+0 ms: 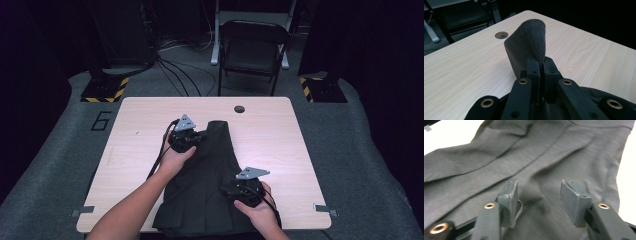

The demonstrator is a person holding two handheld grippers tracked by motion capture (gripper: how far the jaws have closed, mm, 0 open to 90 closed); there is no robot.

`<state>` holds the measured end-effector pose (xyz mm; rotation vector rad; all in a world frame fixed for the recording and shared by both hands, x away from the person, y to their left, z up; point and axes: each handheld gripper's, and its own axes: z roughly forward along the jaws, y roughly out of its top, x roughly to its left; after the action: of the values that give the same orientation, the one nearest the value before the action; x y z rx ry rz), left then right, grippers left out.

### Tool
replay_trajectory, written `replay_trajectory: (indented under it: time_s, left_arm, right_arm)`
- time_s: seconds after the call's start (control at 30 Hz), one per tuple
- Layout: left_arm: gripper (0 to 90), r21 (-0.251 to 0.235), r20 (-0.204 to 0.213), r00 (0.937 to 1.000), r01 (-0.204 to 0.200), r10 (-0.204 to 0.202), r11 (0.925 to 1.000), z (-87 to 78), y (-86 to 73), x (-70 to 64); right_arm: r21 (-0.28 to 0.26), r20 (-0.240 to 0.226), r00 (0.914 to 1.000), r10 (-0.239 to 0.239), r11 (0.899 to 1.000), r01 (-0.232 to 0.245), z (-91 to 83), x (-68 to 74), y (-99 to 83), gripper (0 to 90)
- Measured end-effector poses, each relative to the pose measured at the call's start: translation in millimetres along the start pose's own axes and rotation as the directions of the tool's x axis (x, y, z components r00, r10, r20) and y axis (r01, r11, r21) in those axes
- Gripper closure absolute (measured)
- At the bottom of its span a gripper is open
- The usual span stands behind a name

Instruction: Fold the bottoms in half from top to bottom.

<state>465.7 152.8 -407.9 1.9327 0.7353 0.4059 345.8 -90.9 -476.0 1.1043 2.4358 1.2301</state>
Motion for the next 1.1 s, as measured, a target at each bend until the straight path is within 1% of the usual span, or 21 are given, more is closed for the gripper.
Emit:
replay_trajectory:
  time_s: [0.07,0.1,0.13,0.2,0.27,0.3,0.37,0.43,0.47,0.5,0.53,0.6,0.63,0.67,0.8,0.83,0.9,0.93,1.0,1.03,1.1]
  left_arm:
    - [85.7,0.008,0.009,0.9999,-0.010,0.010,0.9999,-1.2,0.8,-0.4]
    - [85.8,0.001,0.006,0.9999,-0.008,0.008,1.0000,-1.4,0.8,-1.5]
    - [85.8,0.004,0.009,0.9999,-0.010,0.010,0.9999,-2.7,1.0,-2.2]
    - [85.7,-0.006,0.015,0.9998,-0.015,0.015,0.9999,-4.5,0.7,-4.3]
    - [85.8,-0.012,0.039,0.9990,-0.020,0.021,0.9997,-7.8,-0.3,-6.8]
    - [85.7,-0.019,0.041,0.9990,-0.018,0.019,0.9996,-8.6,-1.5,-8.5]
    - [85.7,-0.019,0.072,0.9973,-0.013,0.015,0.9997,-10.0,-5.2,-11.3]
    - [85.7,-0.017,0.086,0.9962,-0.013,0.015,0.9998,-11.2,-11.6,-14.9]
    - [85.7,-0.016,0.102,0.9948,-0.010,0.012,0.9998,-11.4,-15.7,-16.7]
    - [85.7,-0.011,0.105,0.9944,-0.013,0.014,0.9998,-12.0,-19.6,-18.8]
    - [85.7,-0.008,0.118,0.9930,-0.007,0.008,0.9999,-12.8,-22.6,-20.3]
    - [85.7,-0.012,0.140,0.9901,-0.012,0.013,0.9999,-15.1,-29.3,-24.5]
    - [85.7,-0.012,0.140,0.9901,-0.012,0.013,0.9999,-15.1,-29.3,-24.5]
    - [85.7,-0.011,0.168,0.9858,-0.010,0.012,0.9999,-18.3,-32.7,-27.3]
    - [85.7,-0.012,0.202,0.9794,-0.012,0.014,0.9999,-20.2,-39.9,-34.8]
    - [85.7,-0.006,0.215,0.9764,-0.024,0.025,0.9997,-20.1,-42.2,-35.9]
    - [85.7,-0.006,0.222,0.9749,-0.016,0.017,0.9999,-19.1,-45.3,-38.5]
    - [85.7,0.001,0.232,0.9725,-0.023,0.022,0.9997,-18.2,-50.4,-41.6]
    - [85.7,0.012,0.250,0.9681,-0.025,0.021,0.9996,-16.4,-56.7,-44.8]
    - [85.7,0.016,0.248,0.9682,-0.034,0.029,0.9993,-15.5,-59.1,-45.8]
    - [85.6,0.017,0.249,0.9683,-0.032,0.027,0.9994,-14.5,-61.5,-47.6]
  right_arm:
    - [0.022,-0.009,0.9995,-0.031,0.999,0.031,4.5,7.4,1.8,44.7]
    - [0.044,0.002,0.9981,-0.061,0.997,0.061,7.6,10.0,1.1,44.7]
    - [0.060,0.017,0.9969,-0.077,0.995,0.076,10.1,11.2,-0.3,45.1]
    - [0.092,0.046,0.9956,-0.081,0.993,0.077,12.3,9.3,-4.0,46.0]
    - [0.108,0.062,0.9964,-0.057,0.993,0.050,12.1,2.2,-9.7,46.2]
    - [0.118,0.061,0.9966,-0.056,0.992,0.049,11.7,0.4,-11.1,46.2]
    - [0.133,0.069,0.9960,-0.056,0.990,0.047,13.3,-1.9,-14.6,46.2]
    - [0.147,0.069,0.9950,-0.072,0.987,0.061,15.2,-3.7,-17.5,46.2]
    - [0.153,0.072,0.9955,-0.062,0.987,0.051,16.7,-4.7,-20.2,46.2]
    - [0.155,0.071,0.9960,-0.054,0.987,0.043,17.8,-6.4,-22.2,46.2]
    - [0.152,0.066,0.9974,-0.029,0.988,0.019,19.0,-7.3,-24.6,46.1]
    - [0.142,0.056,0.9984,-0.003,0.990,-0.005,18.4,-10.8,-27.4,46.0]
    - [0.142,0.056,0.9984,-0.003,0.990,-0.005,18.4,-10.8,-27.4,46.0]
    - [0.143,0.059,0.9982,0.008,0.990,-0.016,17.9,-11.5,-27.3,45.9]
    - [0.146,0.062,0.9981,-0.001,0.989,-0.008,18.3,-11.5,-27.8,45.5]
    - [0.142,0.063,0.9980,0.003,0.990,-0.012,18.6,-11.2,-27.9,45.5]
    - [0.145,0.060,0.9982,-0.001,0.989,-0.008,18.1,-12.2,-28.0,45.5]
    - [0.141,0.057,0.9983,0.011,0.990,-0.019,18.2,-11.8,-28.0,45.4]
    - [0.137,0.056,0.9984,0.011,0.990,-0.019,17.9,-12.2,-28.0,45.1]
    - [0.135,0.050,0.9986,0.017,0.991,-0.024,17.4,-12.4,-27.7,45.0]
    - [0.134,0.048,0.9986,0.024,0.991,-0.030,16.4,-12.8,-27.2,45.0]
